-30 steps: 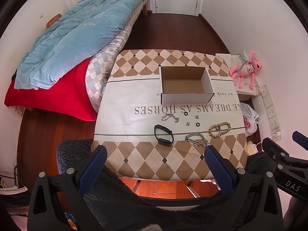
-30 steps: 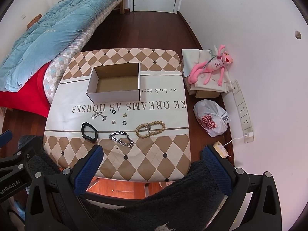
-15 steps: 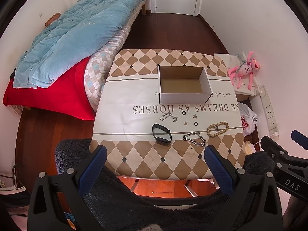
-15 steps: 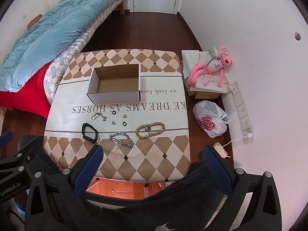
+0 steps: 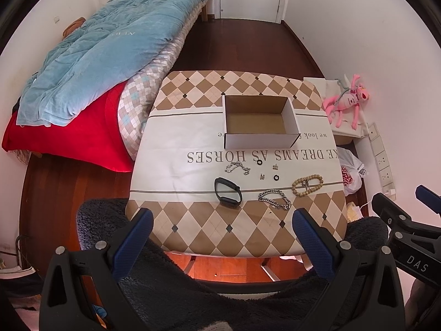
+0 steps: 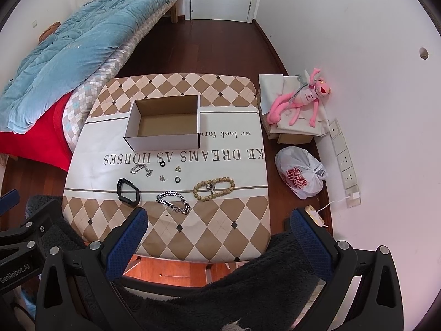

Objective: Organize jewelry

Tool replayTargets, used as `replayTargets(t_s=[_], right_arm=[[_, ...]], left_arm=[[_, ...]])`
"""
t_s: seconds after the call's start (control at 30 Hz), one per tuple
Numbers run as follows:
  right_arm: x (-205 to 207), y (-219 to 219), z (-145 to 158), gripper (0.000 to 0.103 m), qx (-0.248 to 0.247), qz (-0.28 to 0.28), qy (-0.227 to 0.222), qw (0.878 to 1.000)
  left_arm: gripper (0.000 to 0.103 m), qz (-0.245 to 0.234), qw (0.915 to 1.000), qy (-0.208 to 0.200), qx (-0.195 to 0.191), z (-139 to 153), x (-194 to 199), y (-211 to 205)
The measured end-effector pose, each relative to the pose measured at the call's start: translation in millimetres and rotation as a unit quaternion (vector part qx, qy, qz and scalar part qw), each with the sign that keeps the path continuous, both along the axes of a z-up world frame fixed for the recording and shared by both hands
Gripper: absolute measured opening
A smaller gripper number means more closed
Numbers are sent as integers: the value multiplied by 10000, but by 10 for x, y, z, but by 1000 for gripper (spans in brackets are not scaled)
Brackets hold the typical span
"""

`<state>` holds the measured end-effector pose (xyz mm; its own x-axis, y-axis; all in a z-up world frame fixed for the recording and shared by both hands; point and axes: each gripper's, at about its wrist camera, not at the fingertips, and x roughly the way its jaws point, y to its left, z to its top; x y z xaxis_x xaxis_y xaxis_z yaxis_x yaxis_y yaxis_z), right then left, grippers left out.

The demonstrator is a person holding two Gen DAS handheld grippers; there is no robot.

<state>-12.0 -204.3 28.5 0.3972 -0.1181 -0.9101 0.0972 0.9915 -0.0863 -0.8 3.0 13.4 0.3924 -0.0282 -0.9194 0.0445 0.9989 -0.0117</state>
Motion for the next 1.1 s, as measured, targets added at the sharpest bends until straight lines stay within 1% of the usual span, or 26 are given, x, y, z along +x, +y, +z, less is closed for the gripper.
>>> replayTargets(t_s=[0.53, 0.63, 0.73, 0.83, 0.97, 1.03, 1.07, 1.1], right_arm=[[-31, 9, -19, 103, 12, -1, -17, 10000], [-12, -10, -16, 103, 46, -50, -38, 10000], [110, -128, -78, 103, 177, -215, -61, 9996], [314, -302, -321, 103, 260, -533, 46, 9982], [562, -497, -858, 103, 283, -953, 350, 9944], [638, -583, -1178, 96, 373, -1135, 590, 9911], [671, -633, -1348, 90, 454, -1211, 707, 9891], [705, -677, -1503, 84, 518, -1291, 833, 9868]], left_arm=[[103, -6, 10000, -13, -8, 7, 21, -28], [103, -4, 10000, -12, 5, -19, 67, -23], [103, 52, 9998, -111, 130, -119, 188, -12], [103, 114, 9993, -159, 321, -326, 370, -6], [102, 129, 9986, 103, 495, -751, 658, -3], [102, 121, 9983, 233, 514, -969, 756, -7], [102, 115, 9981, 329, 509, -1083, 804, -14], [96, 104, 9980, 403, 486, -1188, 841, -20]])
